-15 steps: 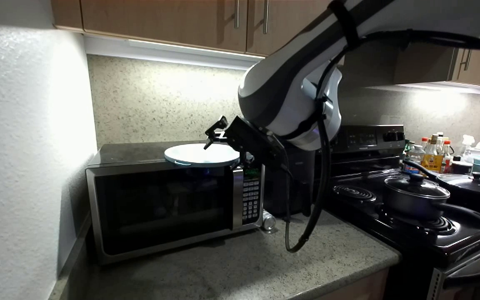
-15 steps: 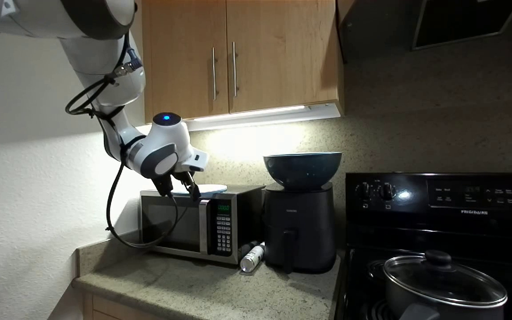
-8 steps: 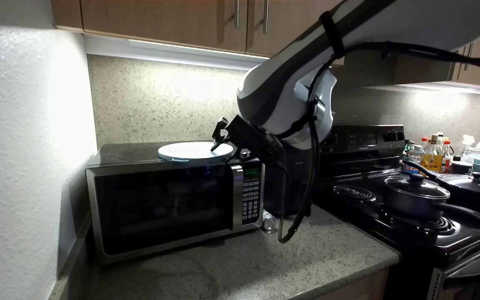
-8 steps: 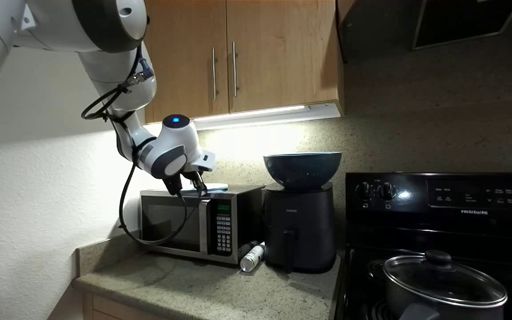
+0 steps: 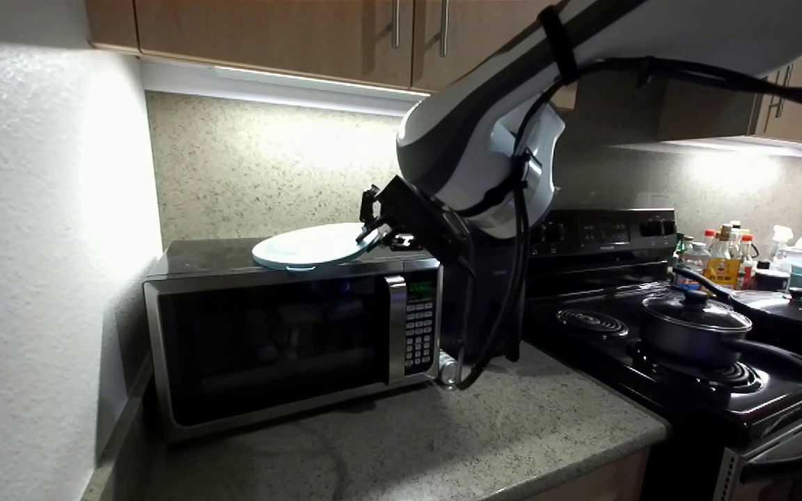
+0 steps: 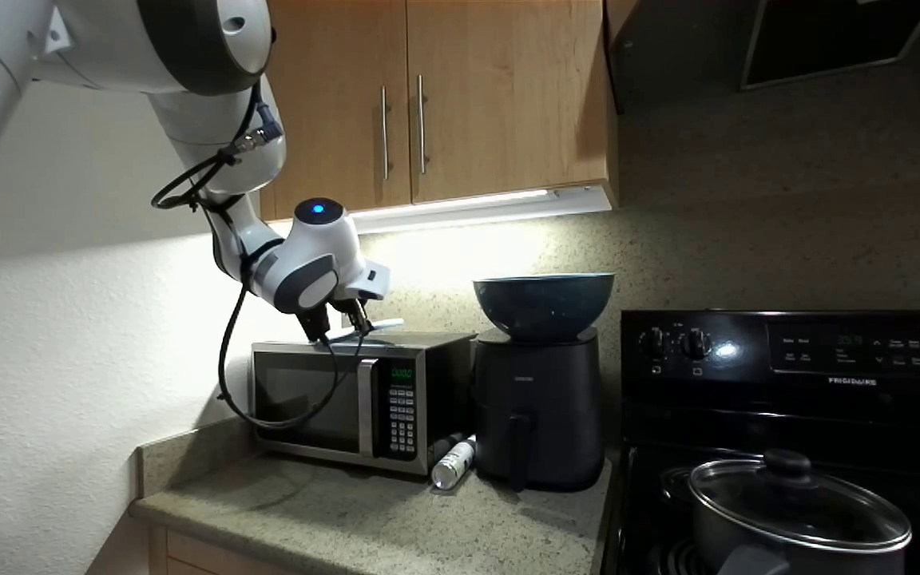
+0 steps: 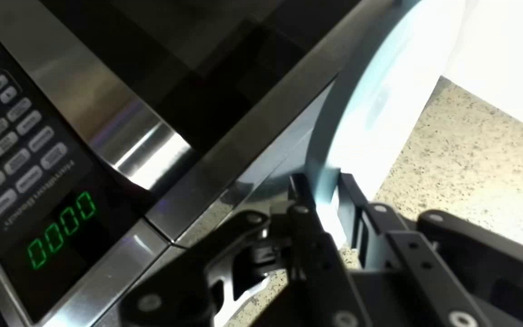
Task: Put the clear lid in the bowl.
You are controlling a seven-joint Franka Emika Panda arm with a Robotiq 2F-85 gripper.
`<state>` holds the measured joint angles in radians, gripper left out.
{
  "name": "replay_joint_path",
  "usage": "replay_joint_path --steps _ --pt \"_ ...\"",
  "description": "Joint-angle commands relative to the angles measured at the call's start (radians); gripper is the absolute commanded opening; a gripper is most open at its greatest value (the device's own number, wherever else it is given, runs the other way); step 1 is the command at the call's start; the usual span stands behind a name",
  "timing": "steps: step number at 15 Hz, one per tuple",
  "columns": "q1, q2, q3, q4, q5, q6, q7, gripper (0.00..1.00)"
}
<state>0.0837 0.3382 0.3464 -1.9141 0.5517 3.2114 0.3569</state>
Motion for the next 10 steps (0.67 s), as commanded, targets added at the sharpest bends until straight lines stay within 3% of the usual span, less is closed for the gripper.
replay_joint_path --steps 1,5,8,9,10 --pt "-0.053 0.001 0.067 0.002 0.005 0.071 -0.041 0.10" --pt "-0.146 -0.025 0.179 -0.013 -0.014 0.182 -0.026 0.08" --pt "-0.304 -0.040 0.344 -0.008 -0.115 0.237 0.009 0.08" --pt "-0.202 -0.014 0.247 0.011 -0.063 0.213 -0.002 0.11" --pt "-0.246 -0.019 0.291 0.011 -0.087 0.216 -0.002 0.11"
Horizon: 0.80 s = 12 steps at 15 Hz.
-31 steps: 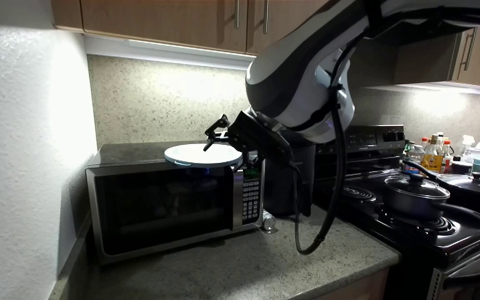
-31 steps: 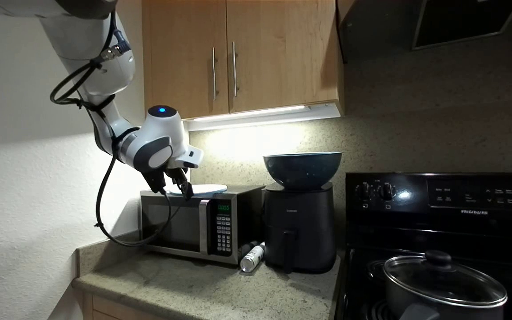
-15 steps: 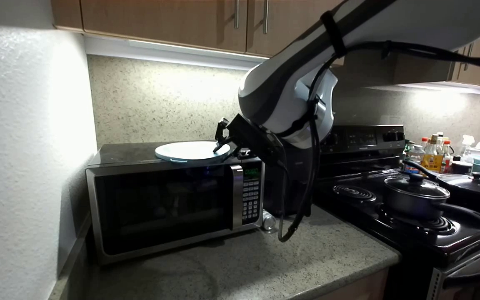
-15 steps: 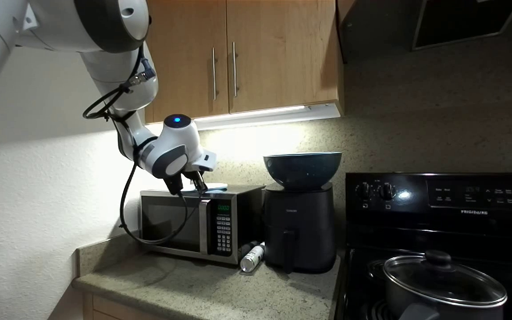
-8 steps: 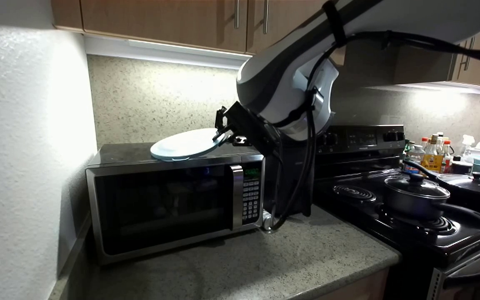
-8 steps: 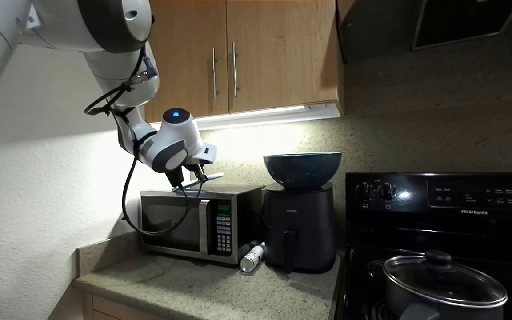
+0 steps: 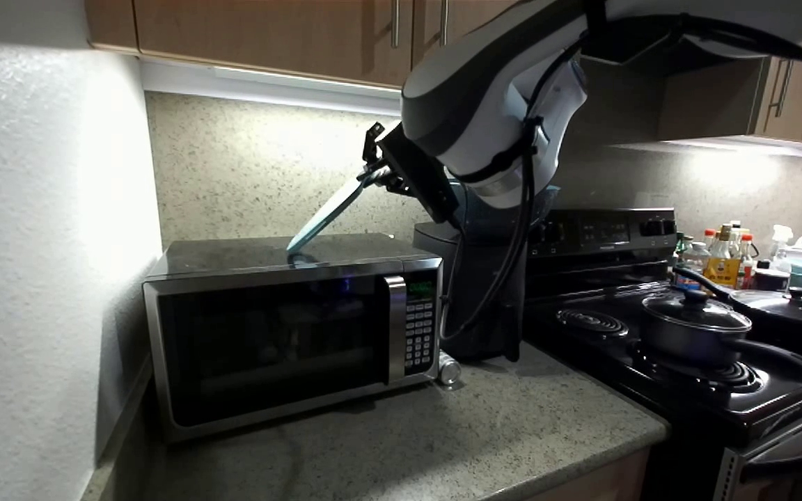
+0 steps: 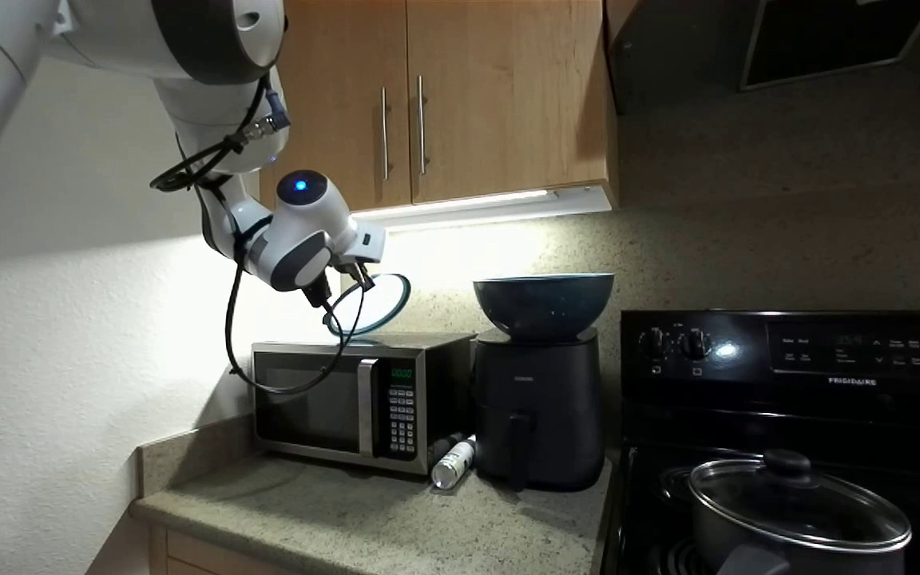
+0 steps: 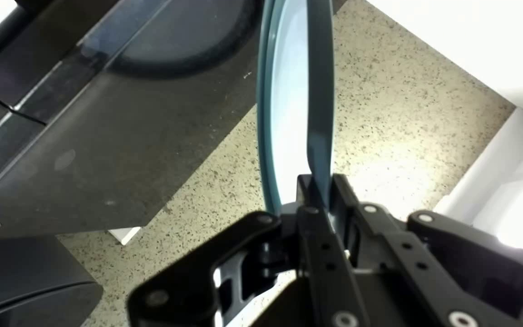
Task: Put the clear lid in the bowl.
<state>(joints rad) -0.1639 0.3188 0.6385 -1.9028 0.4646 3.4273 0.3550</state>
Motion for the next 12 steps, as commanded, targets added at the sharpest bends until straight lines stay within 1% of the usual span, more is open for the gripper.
replay_joint_path --steps 1,3,4,5,7,8,10,12 --pt "-0.024 -0.005 0.021 0.000 -0.007 0.000 0.000 0.11" --pt "-0.039 -0.009 0.032 0.000 -0.009 0.000 0.000 0.11" --pt "-0.039 -0.009 0.033 0.000 -0.009 0.000 0.000 0.09" --pt "-0.035 -0.011 0.027 0.003 -0.005 0.014 0.000 0.08" --pt "-0.041 -0.021 0.018 0.014 0.011 0.079 0.017 0.08" --pt "-0.005 -0.061 -0.059 0.072 0.041 0.030 0.034 0.08" --pt "0.006 -0.082 -0.116 0.106 0.069 0.040 0.044 0.08" --pt "0.035 -0.100 -0.205 0.161 0.115 0.037 0.049 0.09"
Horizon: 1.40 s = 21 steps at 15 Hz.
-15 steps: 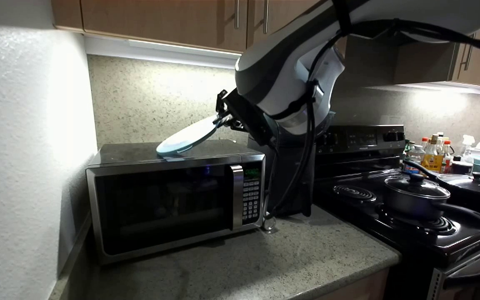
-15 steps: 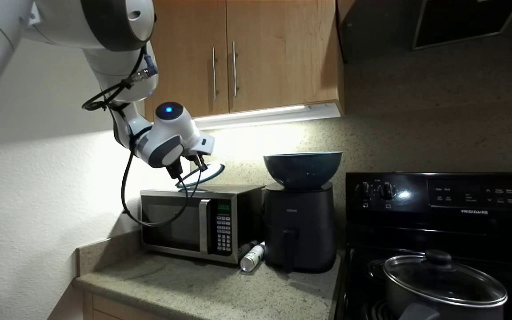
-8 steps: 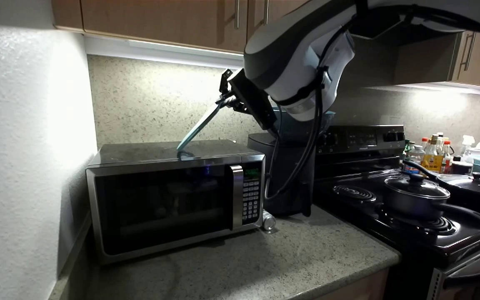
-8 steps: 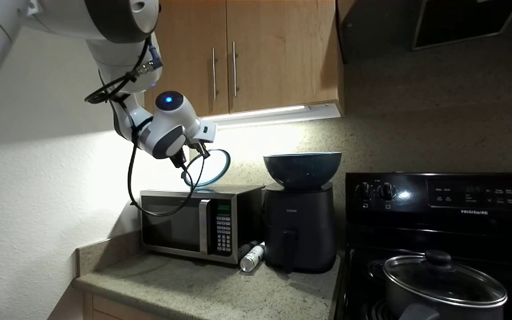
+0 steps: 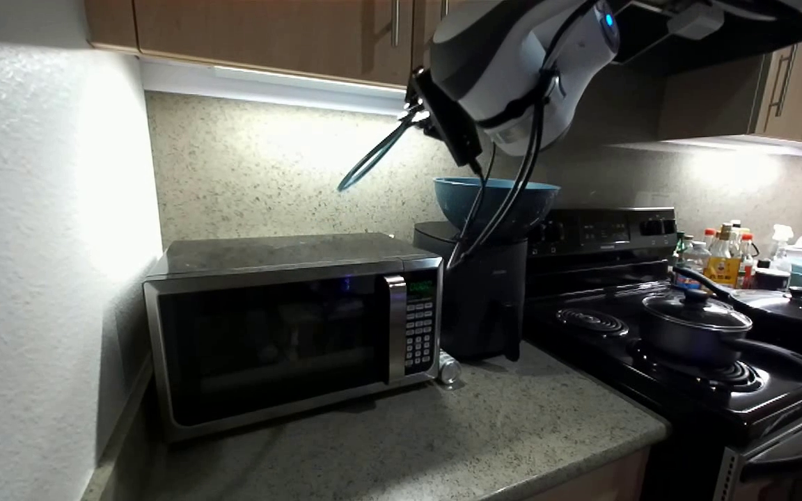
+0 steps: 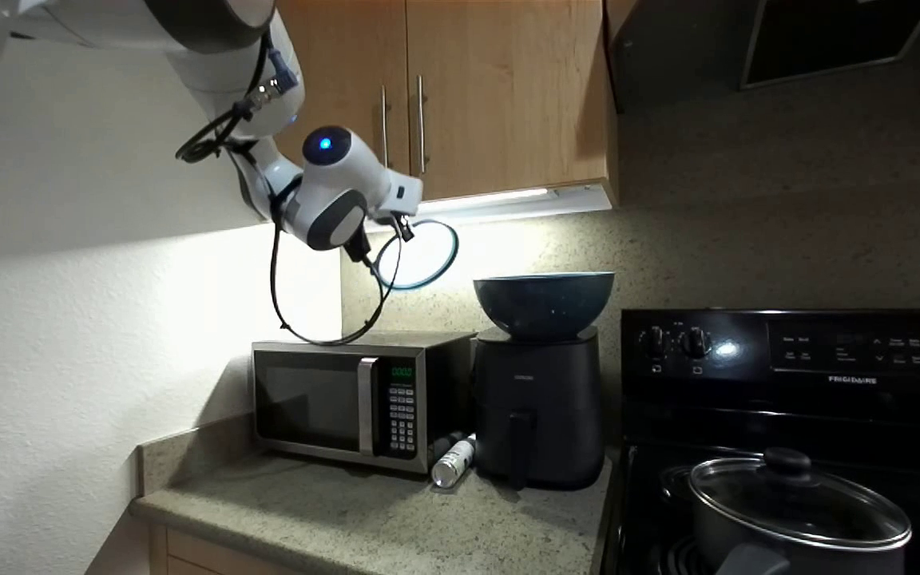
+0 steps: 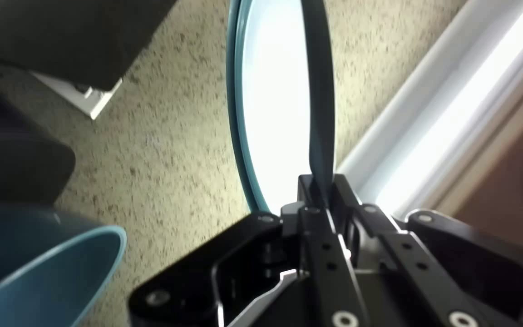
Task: Put the clear lid in the bowl.
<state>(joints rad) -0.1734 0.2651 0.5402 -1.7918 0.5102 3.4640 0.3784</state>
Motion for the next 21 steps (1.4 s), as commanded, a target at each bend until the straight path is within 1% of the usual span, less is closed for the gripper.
replay_joint_path --steps 1,2,4,6,8,10,11,12,13,14,16,17,19,21 --pt "0.038 -0.047 -0.109 0.051 0.072 -0.001 0.023 0.08" --pt "0.016 -0.026 -0.071 0.043 0.042 -0.013 0.002 0.10" --pt "0.020 -0.030 -0.098 0.047 0.051 -0.023 0.004 0.10" --pt "0.023 -0.030 -0.100 0.047 0.052 -0.020 0.005 0.08" --pt "0.029 -0.036 -0.126 0.043 0.084 -0.015 0.011 0.08" --pt "0.043 -0.050 -0.176 0.035 0.141 0.014 0.012 0.08" --pt "0.088 -0.079 -0.275 0.038 0.146 -0.012 0.062 0.08" --pt "0.093 -0.081 -0.296 0.052 0.221 -0.009 0.008 0.08" --pt "0.122 -0.089 -0.354 0.056 0.258 -0.009 0.008 0.08" --pt "0.129 -0.094 -0.374 0.038 0.294 0.017 0.011 0.08" --pt "0.193 -0.104 -0.488 0.061 0.374 -0.011 -0.006 0.08" --pt "0.209 -0.107 -0.508 0.047 0.398 0.008 -0.008 0.08" --pt "0.268 -0.108 -0.590 0.057 0.447 -0.004 -0.021 0.08" --pt "0.310 -0.112 -0.627 0.044 0.468 -0.004 -0.027 0.08"
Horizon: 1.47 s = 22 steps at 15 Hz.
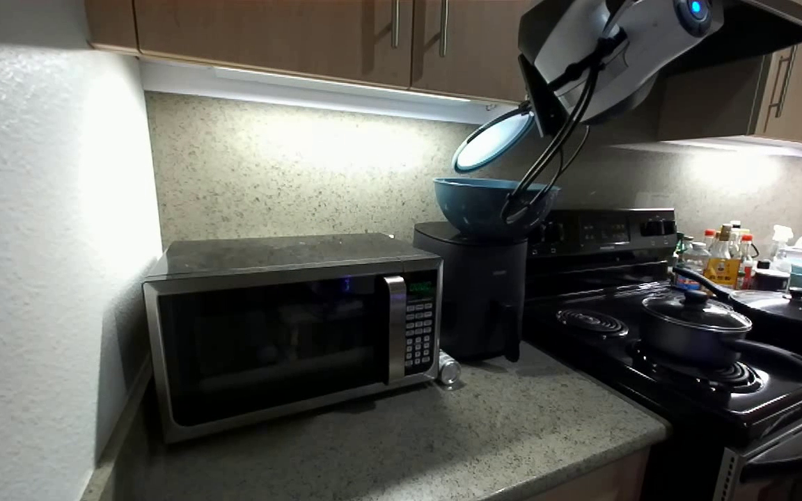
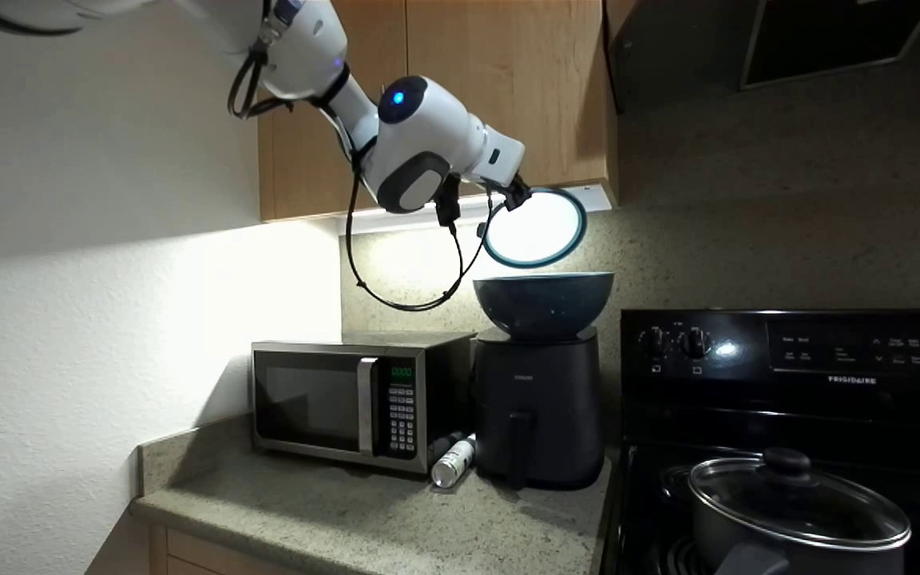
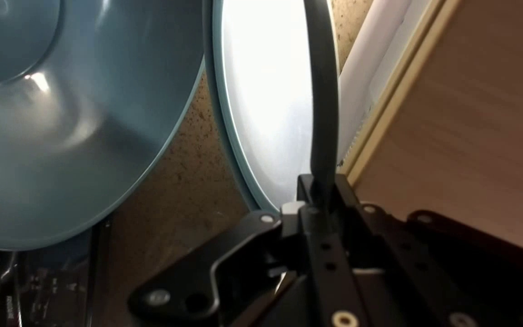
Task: Put the clear lid in the bowl.
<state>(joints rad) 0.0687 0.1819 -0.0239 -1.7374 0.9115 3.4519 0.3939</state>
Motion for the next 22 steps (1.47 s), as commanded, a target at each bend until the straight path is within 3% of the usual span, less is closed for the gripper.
replay_joint_path --steps 1,2,3,7,8,11,17,22 --pt "0.070 -0.040 -0.040 -0.044 0.056 0.003 -0.041 0.08" --pt "0.090 -0.043 -0.051 -0.057 0.060 -0.025 -0.053 0.08" --pt "0.021 -0.004 -0.006 -0.009 0.021 -0.002 -0.012 0.10" --pt "0.048 -0.015 0.002 -0.066 0.018 -0.013 -0.027 0.08" --pt "0.087 -0.014 -0.038 -0.078 0.028 -0.012 -0.037 0.08" --pt "0.099 0.004 -0.068 -0.092 0.044 0.022 -0.051 0.08" --pt "0.195 0.078 -0.278 -0.043 0.113 0.012 -0.047 0.08" --pt "0.249 0.108 -0.347 -0.054 0.156 0.015 -0.032 0.08"
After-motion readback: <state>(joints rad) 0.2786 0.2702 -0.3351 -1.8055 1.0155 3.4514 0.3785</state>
